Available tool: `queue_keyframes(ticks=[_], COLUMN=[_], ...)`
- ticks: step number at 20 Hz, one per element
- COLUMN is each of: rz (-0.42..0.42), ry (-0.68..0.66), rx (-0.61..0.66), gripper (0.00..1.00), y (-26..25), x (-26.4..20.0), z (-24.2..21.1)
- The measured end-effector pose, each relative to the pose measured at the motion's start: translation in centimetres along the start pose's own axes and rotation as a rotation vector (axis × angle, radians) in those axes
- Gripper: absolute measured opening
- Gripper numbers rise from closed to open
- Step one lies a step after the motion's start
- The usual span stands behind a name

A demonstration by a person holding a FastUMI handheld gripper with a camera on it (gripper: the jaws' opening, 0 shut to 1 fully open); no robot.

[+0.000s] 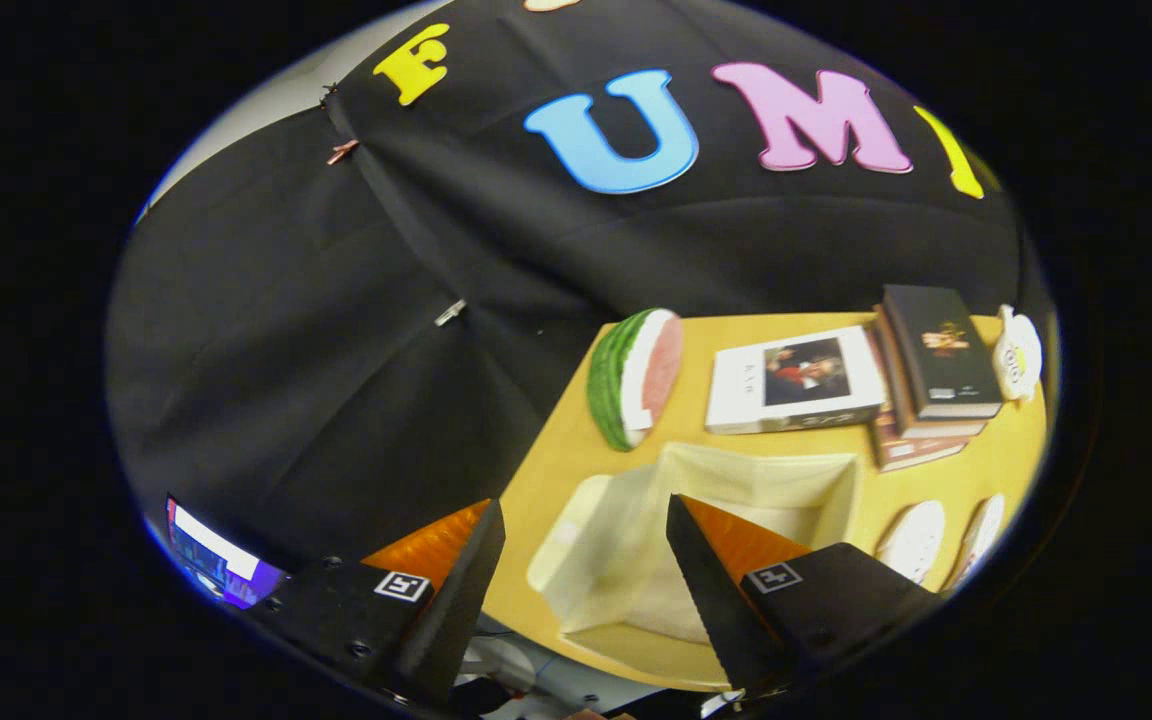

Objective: Open the storage box then place both shoes into the box .Put the left shoe in first, then the right shoe, with the right side of both shoes facing outward in a uniform manner.

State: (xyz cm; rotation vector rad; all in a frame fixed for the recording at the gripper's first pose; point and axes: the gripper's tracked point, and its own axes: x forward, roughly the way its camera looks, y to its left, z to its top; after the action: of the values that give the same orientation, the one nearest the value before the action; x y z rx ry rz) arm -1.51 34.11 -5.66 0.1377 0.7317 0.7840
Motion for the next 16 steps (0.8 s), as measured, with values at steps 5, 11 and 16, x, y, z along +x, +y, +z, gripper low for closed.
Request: queue_keyframes(ticks=[5, 11, 16], rz=[-0.166, -0.285, -0.396], ry=[-0.001, 0.054, 0.130], rx=[-0.084, 0.031, 0.045], gripper=[0.98, 0.99, 0.99], y=[-11.6, -22.3, -29.2], x=[-4.9, -7.5, -8.9], z=[-1.6, -6.6, -11.0])
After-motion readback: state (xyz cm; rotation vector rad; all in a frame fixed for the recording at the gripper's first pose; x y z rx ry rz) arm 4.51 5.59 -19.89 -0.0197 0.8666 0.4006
